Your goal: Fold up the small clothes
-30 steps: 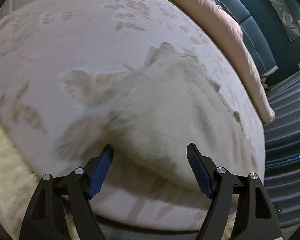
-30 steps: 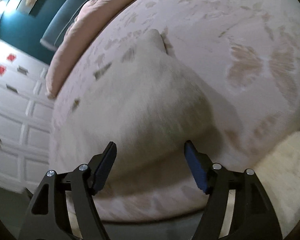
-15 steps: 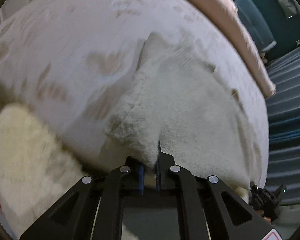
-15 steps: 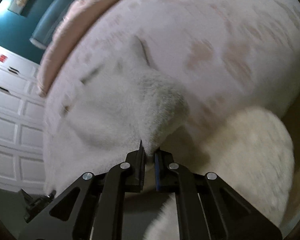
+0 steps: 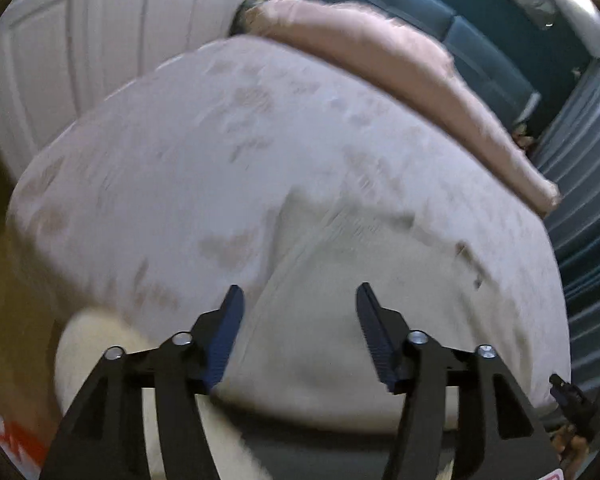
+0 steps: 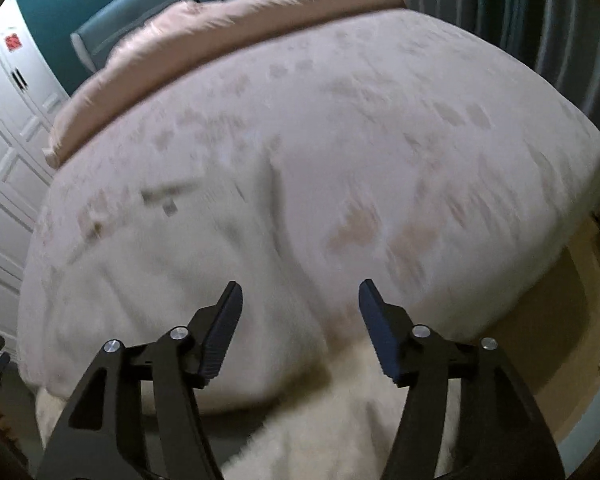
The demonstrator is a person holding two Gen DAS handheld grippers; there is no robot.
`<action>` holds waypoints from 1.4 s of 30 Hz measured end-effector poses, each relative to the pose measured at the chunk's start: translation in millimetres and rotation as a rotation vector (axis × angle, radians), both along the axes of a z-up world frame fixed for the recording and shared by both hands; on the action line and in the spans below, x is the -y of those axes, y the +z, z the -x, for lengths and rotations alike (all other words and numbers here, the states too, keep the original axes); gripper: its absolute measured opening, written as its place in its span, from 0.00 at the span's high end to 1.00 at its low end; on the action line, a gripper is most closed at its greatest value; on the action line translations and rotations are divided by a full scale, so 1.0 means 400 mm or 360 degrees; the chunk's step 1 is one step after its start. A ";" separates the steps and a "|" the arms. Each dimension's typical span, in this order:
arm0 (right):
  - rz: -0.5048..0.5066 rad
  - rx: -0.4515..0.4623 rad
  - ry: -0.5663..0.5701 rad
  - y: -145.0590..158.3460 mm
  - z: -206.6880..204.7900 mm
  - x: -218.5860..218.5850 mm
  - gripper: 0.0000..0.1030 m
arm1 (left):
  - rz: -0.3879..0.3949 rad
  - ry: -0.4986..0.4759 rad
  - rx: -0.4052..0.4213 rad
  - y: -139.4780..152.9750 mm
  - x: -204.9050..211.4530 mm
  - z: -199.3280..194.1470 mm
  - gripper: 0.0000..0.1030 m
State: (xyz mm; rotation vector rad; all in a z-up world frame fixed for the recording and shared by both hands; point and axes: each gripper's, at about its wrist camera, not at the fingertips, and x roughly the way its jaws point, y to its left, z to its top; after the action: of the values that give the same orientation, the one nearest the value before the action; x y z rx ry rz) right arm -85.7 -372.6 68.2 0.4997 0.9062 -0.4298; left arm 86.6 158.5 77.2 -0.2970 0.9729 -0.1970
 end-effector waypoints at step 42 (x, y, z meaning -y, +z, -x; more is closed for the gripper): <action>-0.0317 -0.0055 0.0112 -0.190 -0.405 0.025 0.71 | 0.0152 -0.0385 -0.0320 -0.227 0.221 -0.343 1.00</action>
State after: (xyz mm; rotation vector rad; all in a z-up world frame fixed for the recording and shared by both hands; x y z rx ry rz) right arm 76.3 -382.5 -7.9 0.6421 1.0026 -0.2861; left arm 223.9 70.0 -13.5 -0.2898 1.2010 -0.4415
